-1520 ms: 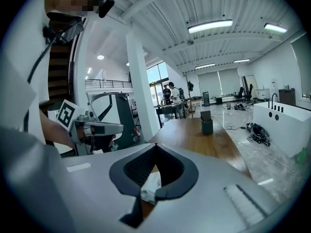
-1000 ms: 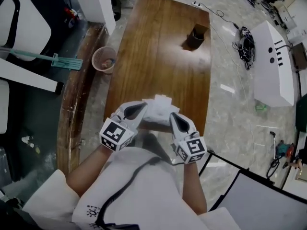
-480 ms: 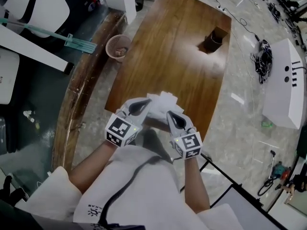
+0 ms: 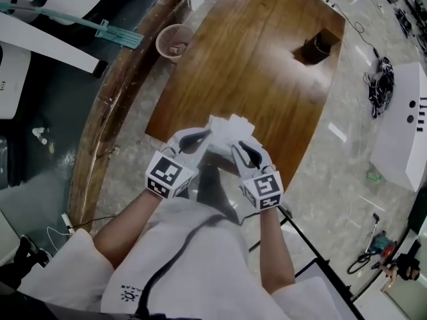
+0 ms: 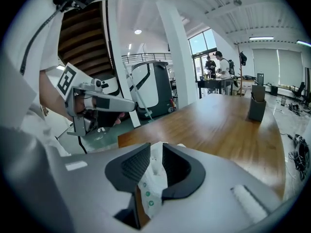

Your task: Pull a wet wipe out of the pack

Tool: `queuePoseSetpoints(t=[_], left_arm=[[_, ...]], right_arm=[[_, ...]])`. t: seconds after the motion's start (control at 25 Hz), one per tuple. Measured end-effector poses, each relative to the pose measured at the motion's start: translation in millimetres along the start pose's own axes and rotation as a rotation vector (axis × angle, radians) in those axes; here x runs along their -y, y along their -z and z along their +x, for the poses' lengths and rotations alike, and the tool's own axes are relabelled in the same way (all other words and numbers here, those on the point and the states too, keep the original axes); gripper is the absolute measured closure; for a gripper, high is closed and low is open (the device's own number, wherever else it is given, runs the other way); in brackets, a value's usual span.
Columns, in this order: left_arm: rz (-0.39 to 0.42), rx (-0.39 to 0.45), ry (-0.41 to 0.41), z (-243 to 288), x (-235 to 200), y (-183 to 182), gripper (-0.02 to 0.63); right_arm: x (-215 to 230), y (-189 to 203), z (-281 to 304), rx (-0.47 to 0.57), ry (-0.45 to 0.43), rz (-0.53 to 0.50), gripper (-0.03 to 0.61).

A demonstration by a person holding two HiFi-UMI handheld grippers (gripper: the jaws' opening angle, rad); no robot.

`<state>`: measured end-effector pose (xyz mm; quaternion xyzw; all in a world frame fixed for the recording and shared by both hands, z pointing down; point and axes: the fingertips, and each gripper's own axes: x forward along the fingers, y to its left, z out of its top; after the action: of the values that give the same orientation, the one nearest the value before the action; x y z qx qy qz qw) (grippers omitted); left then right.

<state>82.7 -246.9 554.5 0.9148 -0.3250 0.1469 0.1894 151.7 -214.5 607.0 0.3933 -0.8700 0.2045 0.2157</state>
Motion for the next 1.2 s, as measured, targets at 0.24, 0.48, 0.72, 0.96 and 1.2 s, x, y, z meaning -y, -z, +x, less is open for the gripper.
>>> queuePoseSetpoints(t=[0.24, 0.48, 0.72, 0.96, 1.2], left_arm=[[-0.026, -0.018, -0.024, 2, -5, 13, 0.609], [-0.032, -0.033, -0.039, 1, -9, 21, 0.608], [-0.027, -0.041, -0.053, -4, -15, 24, 0.608], [-0.021, -0.039, -0.052, -7, -16, 20, 0.609], [-0.002, -0.021, -0.048, -9, -17, 8, 0.609]], right_arm=[[4, 12, 8, -0.046, -0.01, -0.044, 0.451], [6, 30, 26, -0.129, -0.03, -0.091, 0.439], [8, 42, 41, -0.206, -0.027, -0.119, 0.446], [12, 44, 42, -0.242, -0.01, -0.148, 0.522], [9, 42, 39, -0.239, -0.007, -0.14, 0.557]])
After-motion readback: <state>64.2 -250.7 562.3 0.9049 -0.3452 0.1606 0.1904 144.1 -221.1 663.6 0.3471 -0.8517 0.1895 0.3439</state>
